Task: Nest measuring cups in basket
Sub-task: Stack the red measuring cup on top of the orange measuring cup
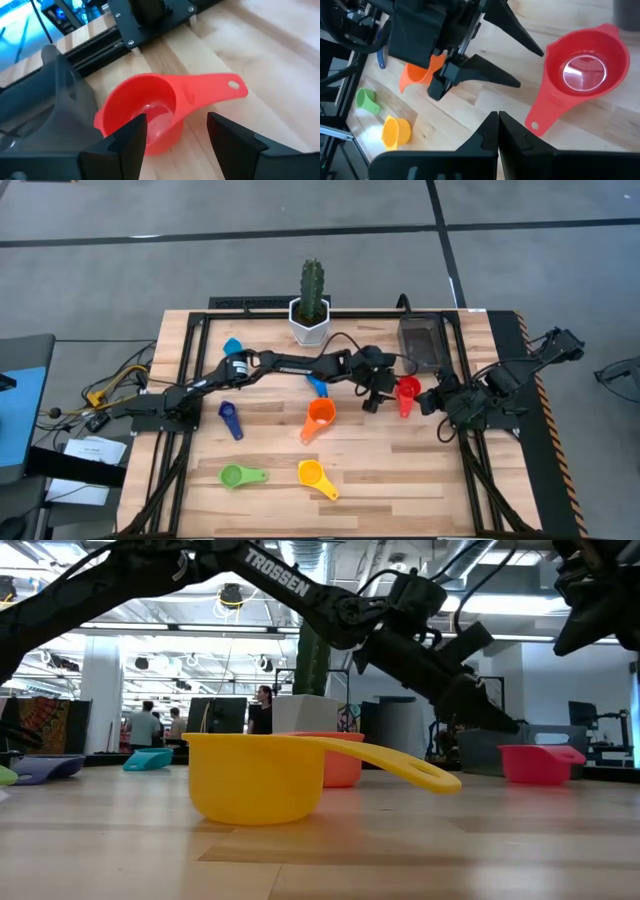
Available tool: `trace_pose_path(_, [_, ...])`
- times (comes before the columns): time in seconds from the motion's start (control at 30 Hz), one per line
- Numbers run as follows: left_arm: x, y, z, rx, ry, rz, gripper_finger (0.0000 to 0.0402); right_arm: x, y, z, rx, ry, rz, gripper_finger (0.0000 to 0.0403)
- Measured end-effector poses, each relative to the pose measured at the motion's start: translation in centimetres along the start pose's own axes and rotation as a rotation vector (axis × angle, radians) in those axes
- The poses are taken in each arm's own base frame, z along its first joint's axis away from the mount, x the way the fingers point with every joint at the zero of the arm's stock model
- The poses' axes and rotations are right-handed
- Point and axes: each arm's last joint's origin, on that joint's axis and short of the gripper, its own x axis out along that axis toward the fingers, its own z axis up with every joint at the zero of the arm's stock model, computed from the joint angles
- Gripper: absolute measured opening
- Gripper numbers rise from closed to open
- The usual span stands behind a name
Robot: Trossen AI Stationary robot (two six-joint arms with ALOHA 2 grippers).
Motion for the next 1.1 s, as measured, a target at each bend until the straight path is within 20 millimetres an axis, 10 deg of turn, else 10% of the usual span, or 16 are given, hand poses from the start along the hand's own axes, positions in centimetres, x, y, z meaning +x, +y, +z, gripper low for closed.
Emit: trace_pose_path(1.1, [2.3,-1.7,-3.4,0.351,0.055,-0.012,0.0190,0.1,0.0,-0.1,0.079,0.032,-0.007,0.0024])
